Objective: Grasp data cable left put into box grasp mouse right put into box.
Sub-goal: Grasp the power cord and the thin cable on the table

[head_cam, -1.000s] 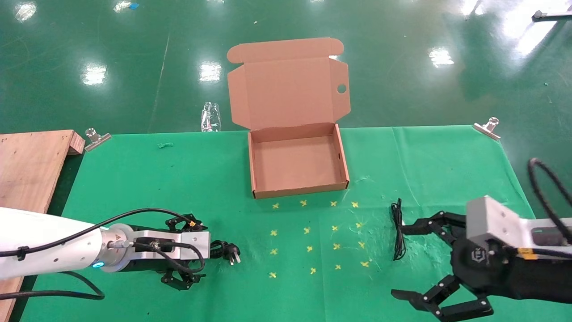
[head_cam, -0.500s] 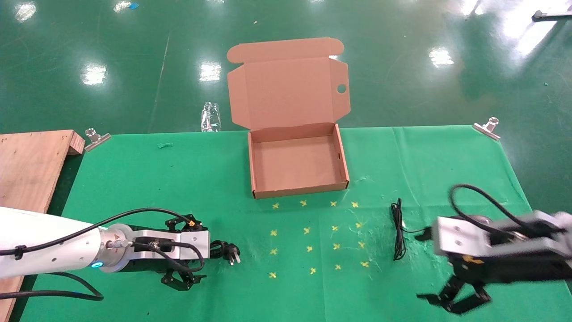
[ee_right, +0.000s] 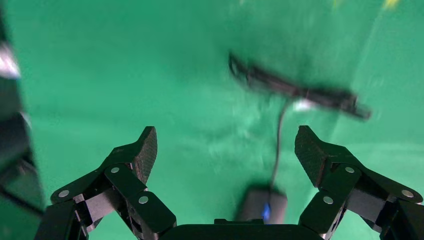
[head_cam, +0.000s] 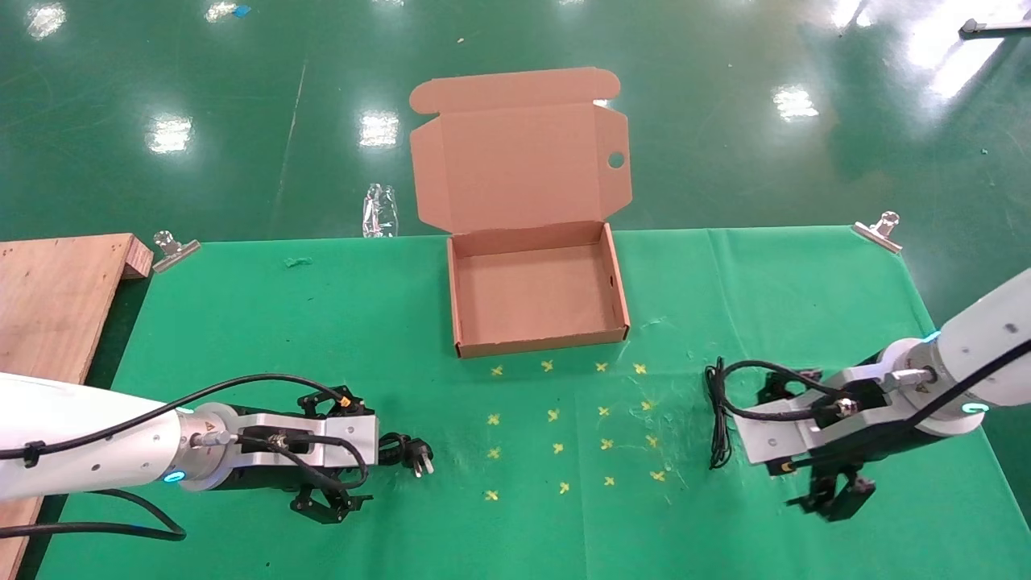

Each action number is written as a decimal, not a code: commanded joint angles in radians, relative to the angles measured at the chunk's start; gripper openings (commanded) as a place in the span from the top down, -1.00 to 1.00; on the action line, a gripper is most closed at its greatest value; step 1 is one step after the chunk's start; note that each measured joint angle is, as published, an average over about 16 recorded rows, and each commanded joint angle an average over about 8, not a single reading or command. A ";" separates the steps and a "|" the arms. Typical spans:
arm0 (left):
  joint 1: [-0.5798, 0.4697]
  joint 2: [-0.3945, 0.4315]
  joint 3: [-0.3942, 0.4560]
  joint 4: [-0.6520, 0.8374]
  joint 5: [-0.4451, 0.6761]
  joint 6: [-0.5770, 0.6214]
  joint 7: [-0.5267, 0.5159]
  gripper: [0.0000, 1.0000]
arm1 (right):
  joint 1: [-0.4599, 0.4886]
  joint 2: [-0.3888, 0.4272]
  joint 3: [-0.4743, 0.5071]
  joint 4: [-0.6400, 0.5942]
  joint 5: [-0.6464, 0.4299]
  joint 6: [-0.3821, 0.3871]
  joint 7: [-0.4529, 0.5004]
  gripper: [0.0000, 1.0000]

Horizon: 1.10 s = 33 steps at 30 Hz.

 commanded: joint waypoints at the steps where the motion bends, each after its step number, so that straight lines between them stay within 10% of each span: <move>1: 0.000 0.000 0.000 0.000 0.000 0.000 0.000 -1.00 | 0.010 -0.015 -0.033 -0.014 -0.049 0.015 -0.024 -1.00; 12: 0.000 0.000 0.000 0.000 0.000 0.000 0.000 -1.00 | -0.037 -0.104 -0.061 -0.156 -0.131 0.214 -0.166 -1.00; 30: 0.000 0.000 0.000 0.000 0.000 0.000 0.000 -1.00 | 0.012 -0.247 -0.076 -0.426 -0.117 0.294 -0.356 -1.00; 33: 0.000 0.000 0.000 0.000 0.000 0.000 0.000 -1.00 | 0.015 -0.253 -0.077 -0.442 -0.118 0.298 -0.363 -0.36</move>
